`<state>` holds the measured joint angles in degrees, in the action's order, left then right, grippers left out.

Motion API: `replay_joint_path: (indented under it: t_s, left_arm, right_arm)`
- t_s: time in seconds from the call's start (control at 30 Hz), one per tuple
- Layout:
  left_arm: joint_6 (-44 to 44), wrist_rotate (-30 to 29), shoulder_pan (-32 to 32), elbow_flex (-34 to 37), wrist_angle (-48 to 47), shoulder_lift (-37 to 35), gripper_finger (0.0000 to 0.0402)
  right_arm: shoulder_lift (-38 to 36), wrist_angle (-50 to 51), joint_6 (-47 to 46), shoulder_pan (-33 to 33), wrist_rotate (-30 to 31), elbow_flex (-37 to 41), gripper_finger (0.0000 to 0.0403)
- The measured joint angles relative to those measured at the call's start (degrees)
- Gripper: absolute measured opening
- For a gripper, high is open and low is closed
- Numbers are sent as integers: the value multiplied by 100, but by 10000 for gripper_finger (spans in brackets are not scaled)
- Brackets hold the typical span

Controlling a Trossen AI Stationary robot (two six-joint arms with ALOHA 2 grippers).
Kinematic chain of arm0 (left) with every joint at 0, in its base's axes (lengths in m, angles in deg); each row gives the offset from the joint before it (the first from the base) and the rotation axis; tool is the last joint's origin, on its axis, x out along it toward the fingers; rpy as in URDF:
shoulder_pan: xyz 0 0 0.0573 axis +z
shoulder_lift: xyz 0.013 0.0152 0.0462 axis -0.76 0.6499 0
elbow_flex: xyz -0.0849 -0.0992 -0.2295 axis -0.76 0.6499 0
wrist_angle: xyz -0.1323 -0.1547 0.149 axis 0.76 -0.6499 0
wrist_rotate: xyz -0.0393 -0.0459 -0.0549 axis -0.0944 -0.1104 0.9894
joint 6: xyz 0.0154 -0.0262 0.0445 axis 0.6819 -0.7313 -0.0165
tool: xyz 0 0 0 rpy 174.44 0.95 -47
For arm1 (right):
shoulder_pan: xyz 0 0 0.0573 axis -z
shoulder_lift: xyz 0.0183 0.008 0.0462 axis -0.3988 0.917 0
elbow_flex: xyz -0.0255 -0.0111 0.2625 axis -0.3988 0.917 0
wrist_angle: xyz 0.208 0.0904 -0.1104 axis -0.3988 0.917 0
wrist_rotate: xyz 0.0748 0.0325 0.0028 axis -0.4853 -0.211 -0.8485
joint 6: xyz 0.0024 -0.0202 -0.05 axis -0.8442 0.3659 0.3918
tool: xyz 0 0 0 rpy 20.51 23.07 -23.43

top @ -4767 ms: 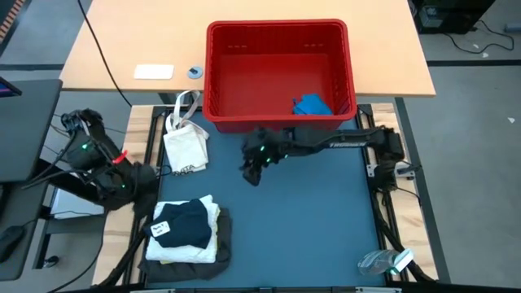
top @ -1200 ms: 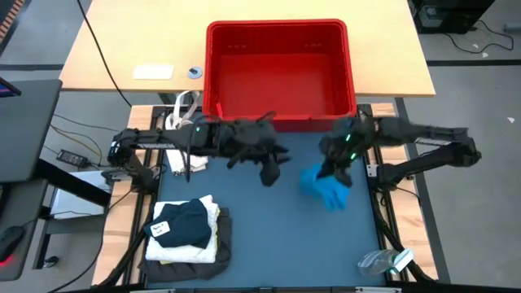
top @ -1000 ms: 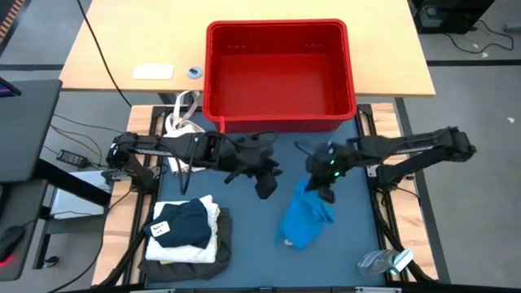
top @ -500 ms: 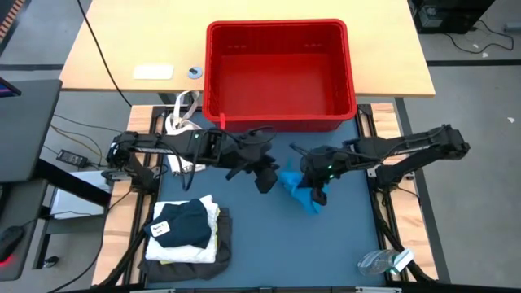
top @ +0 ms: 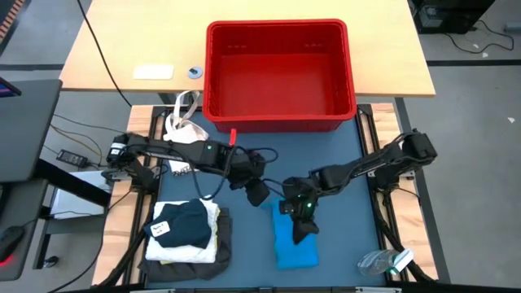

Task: Fold laundry
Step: Remove the blue shorts from the bin, then fold the blue shorts

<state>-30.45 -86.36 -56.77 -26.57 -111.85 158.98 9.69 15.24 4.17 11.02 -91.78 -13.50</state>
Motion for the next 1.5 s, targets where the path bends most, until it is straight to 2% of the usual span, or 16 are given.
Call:
replay_joint_path:
  t_s: [0.1, 0.2, 0.27, 0.37, 0.47, 0.57, 0.73, 0.9, 1.0, 1.23, 1.37, 1.43, 1.5]
  left_arm:
    - [-14, 120, 81, 245, 17, -10, 127]
    - [-24, 132, 118, 560, 88, -11, 128]
    - [-22, 146, 139, 879, 394, -17, 128]
    - [12, 520, 152, 1527, 1421, -14, 128]
    - [15, 857, 142, 2192, 2840, -12, 128]
    - [38, 848, 138, 2728, 3719, -12, 128]
    - [8, 807, 203, 3444, 4426, -12, 136]
    - [123, 811, 225, 4256, 6312, 96, 175]
    - [181, 885, 233, 4479, 7046, 234, 202]
    - [449, 1009, 230, 4522, 7061, 564, 230]
    - [469, 1285, 225, 4507, 7147, 764, 231]
    - [495, 1312, 222, 4514, 7125, 852, 231]
    - [489, 1316, 222, 4516, 7127, 859, 231]
  right_arm:
    - [-24, 67, -325, 163, 215, 0, 174]
    - [-183, 680, -767, 430, 1067, 0, 193]
    - [-334, 1302, -1047, 581, 1849, 0, 195]
    - [-544, 2149, -1285, 713, 2901, 0, 194]
    - [-592, 2801, -1310, 743, 3500, 16, 195]
    - [-592, 2738, -1363, 738, 3543, 315, 197]
    - [-572, 1907, -1843, 738, 3420, 1074, 203]
    - [-568, 494, -2320, 768, 3345, 1723, 214]
    - [-568, -332, -2631, 770, 3426, 2043, 218]
    - [-564, -1108, -2624, 764, 3780, 2433, 210]
    - [-564, -1137, -2160, 767, 3950, 2455, 180]
    - [-564, -1168, -2090, 818, 3950, 2455, 141]
    - [-564, -1186, -2092, 850, 3967, 2455, 85]
